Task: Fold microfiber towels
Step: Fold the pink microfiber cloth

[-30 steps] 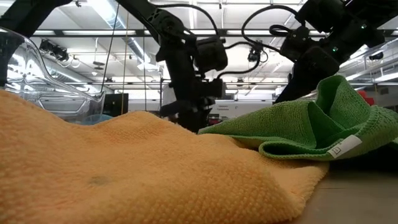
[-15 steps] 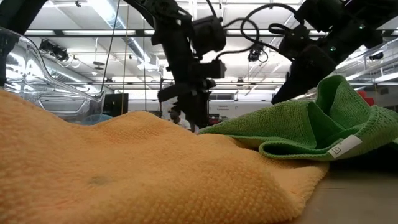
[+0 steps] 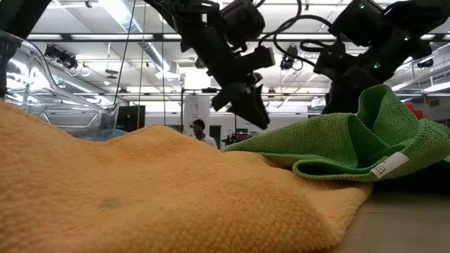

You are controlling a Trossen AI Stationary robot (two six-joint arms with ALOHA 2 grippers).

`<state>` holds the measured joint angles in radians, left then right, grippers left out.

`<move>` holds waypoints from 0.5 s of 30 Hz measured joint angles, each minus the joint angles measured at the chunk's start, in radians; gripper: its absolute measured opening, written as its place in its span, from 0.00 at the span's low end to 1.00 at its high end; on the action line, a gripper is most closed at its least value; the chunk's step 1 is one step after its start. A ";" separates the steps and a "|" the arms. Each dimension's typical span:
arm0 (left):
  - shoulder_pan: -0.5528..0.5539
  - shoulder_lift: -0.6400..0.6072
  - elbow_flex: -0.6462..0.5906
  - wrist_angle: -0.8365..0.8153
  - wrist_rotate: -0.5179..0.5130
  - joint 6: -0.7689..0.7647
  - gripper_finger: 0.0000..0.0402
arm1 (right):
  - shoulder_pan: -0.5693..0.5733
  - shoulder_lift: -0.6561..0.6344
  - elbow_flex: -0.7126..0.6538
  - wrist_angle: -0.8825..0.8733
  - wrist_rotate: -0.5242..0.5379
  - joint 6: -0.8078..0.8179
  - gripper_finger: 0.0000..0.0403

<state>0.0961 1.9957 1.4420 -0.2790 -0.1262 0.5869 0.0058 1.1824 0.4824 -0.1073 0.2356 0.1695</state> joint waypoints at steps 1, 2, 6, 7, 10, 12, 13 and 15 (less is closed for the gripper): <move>-0.001 0.000 0.000 0.010 0.003 0.000 0.40 | 0.005 -0.006 0.000 -0.015 0.000 0.019 0.34; -0.005 0.000 0.000 0.015 0.013 0.000 0.40 | 0.011 -0.009 0.000 -0.031 -0.001 0.037 0.34; -0.011 0.000 0.000 0.050 0.112 0.037 0.38 | 0.030 -0.008 0.000 -0.060 -0.007 0.063 0.34; -0.014 0.000 0.000 0.051 0.130 0.070 0.37 | 0.034 -0.008 0.000 -0.065 -0.008 0.065 0.34; -0.021 0.007 0.000 0.089 0.125 0.122 0.35 | 0.047 -0.015 0.000 -0.108 -0.008 0.093 0.34; -0.025 0.016 0.001 0.136 0.108 0.099 0.33 | 0.058 -0.035 0.000 -0.174 -0.007 0.131 0.34; -0.028 0.017 0.000 0.137 0.105 0.093 0.32 | 0.062 -0.050 0.000 -0.209 -0.004 0.153 0.34; -0.033 0.030 0.002 0.174 0.103 0.098 0.30 | 0.068 -0.089 0.000 -0.261 0.013 0.191 0.34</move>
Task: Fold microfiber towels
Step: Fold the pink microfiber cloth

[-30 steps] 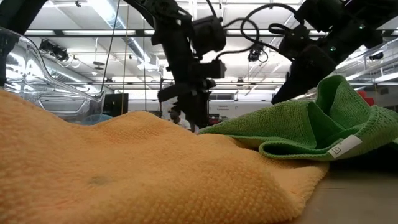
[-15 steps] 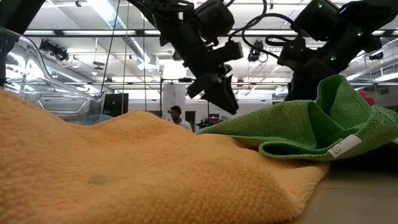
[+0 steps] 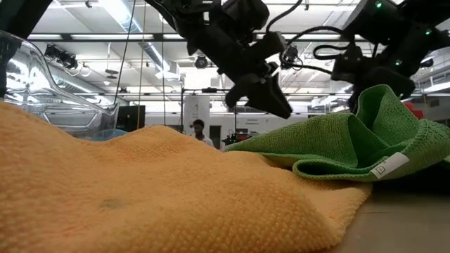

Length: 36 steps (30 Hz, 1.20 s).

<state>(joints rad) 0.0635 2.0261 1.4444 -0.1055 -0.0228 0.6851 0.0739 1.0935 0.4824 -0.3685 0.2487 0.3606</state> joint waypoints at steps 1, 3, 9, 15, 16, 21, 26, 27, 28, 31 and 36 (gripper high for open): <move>0.000 0.004 0.000 -0.001 -0.001 0.003 0.29 | 0.001 -0.018 0.000 -0.013 0.014 0.013 0.34; -0.002 0.010 -0.003 -0.007 0.001 -0.002 0.28 | 0.001 -0.052 0.000 -0.017 0.030 0.026 0.34; -0.008 0.064 -0.001 0.049 0.002 -0.201 0.26 | 0.001 -0.119 0.000 -0.016 0.068 0.018 0.34; -0.063 0.083 -0.002 0.020 -0.054 -0.401 0.32 | 0.001 -0.115 0.001 -0.004 0.084 0.016 0.34; -0.081 0.084 -0.003 0.016 -0.089 -0.405 0.34 | 0.001 -0.115 0.001 -0.006 0.084 0.012 0.34; -0.151 0.084 -0.003 0.012 -0.211 -0.438 0.46 | 0.001 -0.115 0.001 0.005 0.085 0.000 0.34; -0.137 0.101 -0.001 0.022 -0.247 -0.500 0.57 | 0.001 -0.115 0.001 0.031 0.094 -0.021 0.34; -0.132 0.103 -0.003 0.004 -0.262 -0.513 0.58 | 0.001 -0.115 0.001 0.036 0.093 -0.027 0.34; -0.127 0.110 -0.003 0.003 -0.269 -0.518 0.59 | 0.001 -0.115 0.001 0.040 0.093 -0.031 0.34; -0.118 0.117 -0.002 -0.022 -0.270 -0.537 0.59 | 0.001 -0.115 0.001 0.046 0.093 -0.046 0.34; -0.132 0.138 -0.005 -0.040 -0.262 -0.554 0.58 | 0.001 -0.114 0.001 0.066 0.093 -0.073 0.34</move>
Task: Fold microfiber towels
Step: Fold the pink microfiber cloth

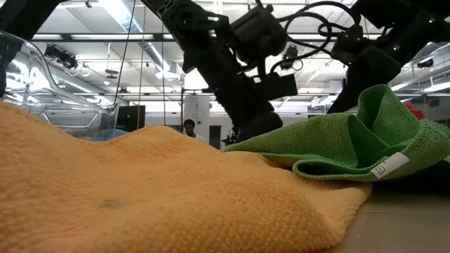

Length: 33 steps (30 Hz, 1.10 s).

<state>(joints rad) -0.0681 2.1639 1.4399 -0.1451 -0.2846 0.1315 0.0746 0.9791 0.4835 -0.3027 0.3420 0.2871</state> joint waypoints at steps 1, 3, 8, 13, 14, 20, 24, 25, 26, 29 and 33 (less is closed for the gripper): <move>-0.004 0.000 0.001 0.011 0.001 -0.007 0.58 | 0.000 0.000 0.000 0.002 0.000 -0.003 0.34; -0.004 0.000 0.004 0.022 0.001 -0.012 0.58 | 0.000 0.000 0.000 0.002 0.000 -0.002 0.34; 0.019 -0.008 0.002 0.021 0.021 -0.031 0.57 | 0.000 0.000 0.000 0.005 0.008 0.000 0.34; 0.037 -0.024 0.002 0.019 0.153 -0.074 0.54 | 0.000 0.000 0.000 0.005 0.008 0.015 0.34; 0.036 -0.027 0.002 0.008 0.158 -0.071 0.53 | 0.000 0.000 0.000 0.005 0.008 0.017 0.34; 0.015 -0.012 0.001 -0.021 0.158 -0.006 0.54 | 0.000 0.000 0.000 0.007 0.009 0.025 0.34; -0.002 0.017 -0.007 -0.009 0.098 0.070 0.56 | 0.000 0.000 0.000 0.011 0.009 0.027 0.34; -0.004 0.021 -0.006 -0.002 0.065 0.079 0.56 | 0.001 0.000 0.000 0.011 0.009 0.027 0.34; -0.007 0.026 -0.006 -0.001 0.030 0.083 0.55 | 0.001 0.000 0.000 0.012 0.008 0.027 0.34; -0.007 0.037 -0.005 0.015 0.007 0.082 0.53 | 0.001 0.000 0.000 0.012 0.008 0.026 0.34; -0.006 0.040 -0.006 0.026 -0.001 0.081 0.47 | 0.003 0.000 0.000 0.015 0.008 0.019 0.34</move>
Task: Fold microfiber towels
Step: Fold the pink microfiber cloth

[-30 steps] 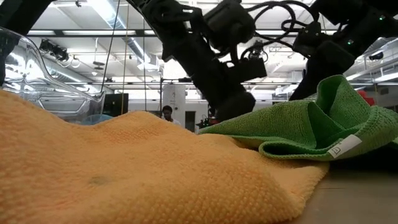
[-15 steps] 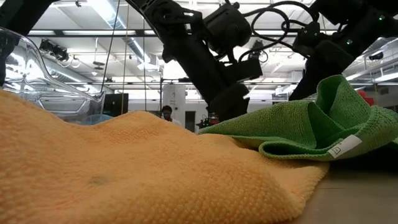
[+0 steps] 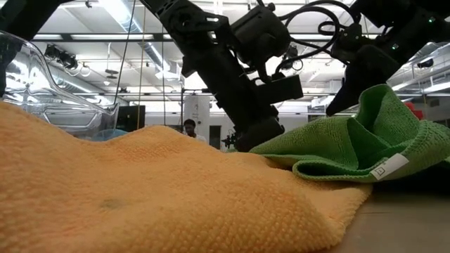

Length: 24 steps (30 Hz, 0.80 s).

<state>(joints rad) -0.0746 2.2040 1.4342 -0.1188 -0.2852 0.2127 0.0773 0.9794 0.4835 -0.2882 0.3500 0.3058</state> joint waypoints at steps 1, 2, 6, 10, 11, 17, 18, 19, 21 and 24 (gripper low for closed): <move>0.001 0.000 0.000 0.000 0.000 0.000 0.45 | 0.000 0.000 0.000 0.000 0.000 0.000 0.34; 0.002 0.001 0.000 -0.001 0.001 -0.005 0.42 | 0.000 0.000 0.000 0.000 0.000 0.001 0.34; 0.006 0.002 0.000 -0.016 0.004 -0.021 0.24 | 0.004 0.000 0.000 0.000 0.000 0.002 0.34; 0.005 -0.005 -0.002 -0.021 0.012 -0.011 0.04 | 0.012 0.000 0.000 0.001 -0.001 0.003 0.34; 0.006 -0.009 -0.003 -0.017 0.017 -0.010 0.03 | 0.013 0.000 0.000 0.002 -0.001 0.005 0.34; 0.008 -0.080 -0.007 -0.123 0.026 -0.002 0.02 | 0.027 0.000 0.000 0.019 0.003 -0.003 0.34; 0.003 -0.095 -0.007 -0.142 0.039 -0.015 0.02 | 0.032 0.000 0.000 0.027 0.008 -0.014 0.34; -0.003 -0.106 -0.005 -0.152 0.057 -0.022 0.03 | 0.037 0.006 0.000 0.044 0.009 -0.028 0.34; -0.019 -0.116 -0.004 -0.167 0.096 -0.040 0.04 | 0.045 0.025 0.000 0.102 0.011 -0.063 0.34; -0.045 -0.116 -0.005 -0.173 0.108 -0.053 0.04 | 0.046 0.084 0.000 0.221 0.011 -0.136 0.34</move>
<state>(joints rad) -0.1191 2.0880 1.4296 -0.2914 -0.1767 0.1594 0.1234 1.0629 0.4831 -0.0675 0.3614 0.1696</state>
